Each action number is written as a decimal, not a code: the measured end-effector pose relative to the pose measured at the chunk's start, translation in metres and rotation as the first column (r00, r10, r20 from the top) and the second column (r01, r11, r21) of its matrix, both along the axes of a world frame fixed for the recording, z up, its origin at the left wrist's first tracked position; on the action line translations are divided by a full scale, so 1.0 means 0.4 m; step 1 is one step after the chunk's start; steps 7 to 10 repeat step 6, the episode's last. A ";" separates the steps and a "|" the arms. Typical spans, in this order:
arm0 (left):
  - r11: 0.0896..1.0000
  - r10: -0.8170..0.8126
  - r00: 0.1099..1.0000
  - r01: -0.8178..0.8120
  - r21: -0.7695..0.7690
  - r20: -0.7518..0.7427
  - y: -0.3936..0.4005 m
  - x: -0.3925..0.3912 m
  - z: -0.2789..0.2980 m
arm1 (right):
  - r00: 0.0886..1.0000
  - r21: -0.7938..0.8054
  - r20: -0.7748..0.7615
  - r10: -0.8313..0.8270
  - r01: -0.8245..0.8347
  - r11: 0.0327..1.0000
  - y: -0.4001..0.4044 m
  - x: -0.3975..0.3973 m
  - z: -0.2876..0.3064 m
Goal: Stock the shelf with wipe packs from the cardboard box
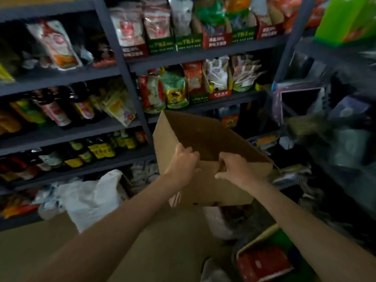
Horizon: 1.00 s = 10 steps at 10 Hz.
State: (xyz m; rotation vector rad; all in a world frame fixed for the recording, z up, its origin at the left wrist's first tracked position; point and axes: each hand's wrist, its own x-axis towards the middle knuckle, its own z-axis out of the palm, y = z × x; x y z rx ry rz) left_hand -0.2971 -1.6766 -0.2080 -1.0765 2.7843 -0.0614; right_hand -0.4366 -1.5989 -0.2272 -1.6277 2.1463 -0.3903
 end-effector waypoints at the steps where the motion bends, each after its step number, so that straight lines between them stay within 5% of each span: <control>1: 0.988 -0.119 0.992 0.114 0.101 0.042 -0.068 -0.120 -0.092 | 0.998 0.129 -0.056 -0.012 0.019 0.991 -0.048 -0.121 -0.083; 2: 0.946 -0.237 0.971 0.236 0.223 -0.021 -0.066 -0.199 -0.158 | 0.993 0.276 -0.118 0.022 0.012 0.961 -0.038 -0.216 -0.161; 4: 0.829 -0.348 0.930 0.363 0.425 -0.116 -0.041 -0.292 -0.218 | 0.984 0.306 -0.179 0.009 0.047 0.951 0.022 -0.286 -0.221; 6: 0.526 -0.543 0.837 0.401 0.750 -0.066 -0.046 -0.324 -0.206 | 0.973 0.536 -0.227 0.033 0.096 0.839 0.082 -0.290 -0.259; 10: 0.526 -0.543 0.837 0.401 0.750 -0.066 -0.046 -0.324 -0.206 | 0.973 0.536 -0.227 0.033 0.096 0.839 0.082 -0.290 -0.259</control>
